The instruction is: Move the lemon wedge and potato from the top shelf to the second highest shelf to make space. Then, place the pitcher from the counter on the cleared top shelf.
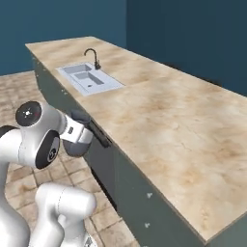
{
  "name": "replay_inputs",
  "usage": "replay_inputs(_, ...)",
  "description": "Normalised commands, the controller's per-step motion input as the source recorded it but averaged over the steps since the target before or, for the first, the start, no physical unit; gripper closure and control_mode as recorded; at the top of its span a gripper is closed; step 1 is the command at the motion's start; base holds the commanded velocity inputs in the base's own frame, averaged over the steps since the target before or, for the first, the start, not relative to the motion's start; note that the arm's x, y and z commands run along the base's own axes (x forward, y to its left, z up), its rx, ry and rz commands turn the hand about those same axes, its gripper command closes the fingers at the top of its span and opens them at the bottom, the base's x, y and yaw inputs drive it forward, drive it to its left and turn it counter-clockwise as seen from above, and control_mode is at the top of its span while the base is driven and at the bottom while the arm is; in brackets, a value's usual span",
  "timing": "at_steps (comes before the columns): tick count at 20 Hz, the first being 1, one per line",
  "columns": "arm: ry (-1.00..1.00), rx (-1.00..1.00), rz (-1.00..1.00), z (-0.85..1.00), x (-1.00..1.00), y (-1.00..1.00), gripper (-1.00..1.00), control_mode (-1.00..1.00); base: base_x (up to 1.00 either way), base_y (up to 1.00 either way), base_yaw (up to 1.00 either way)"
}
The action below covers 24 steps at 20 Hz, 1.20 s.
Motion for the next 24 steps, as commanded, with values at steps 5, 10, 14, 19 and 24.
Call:
replay_inputs(5,0.0,0.0,0.0,0.0,0.0,0.0,1.0,1.0,-0.62,-0.26,-0.58)
replay_inputs(10,0.0,0.0,0.0,0.0,0.0,0.0,1.0,1.0,-0.52,-0.45,-0.54)
replay_inputs(14,0.0,0.0,0.0,0.0,0.0,0.0,1.0,1.0,-0.36,-0.7,-0.5)
replay_inputs(19,0.0,0.0,0.0,0.0,0.0,0.0,1.0,1.0,-0.05,-0.98,-0.39)
replay_inputs(24,0.0,0.0,0.0,0.0,0.0,0.0,1.0,1.0,0.02,-1.0,-0.35)
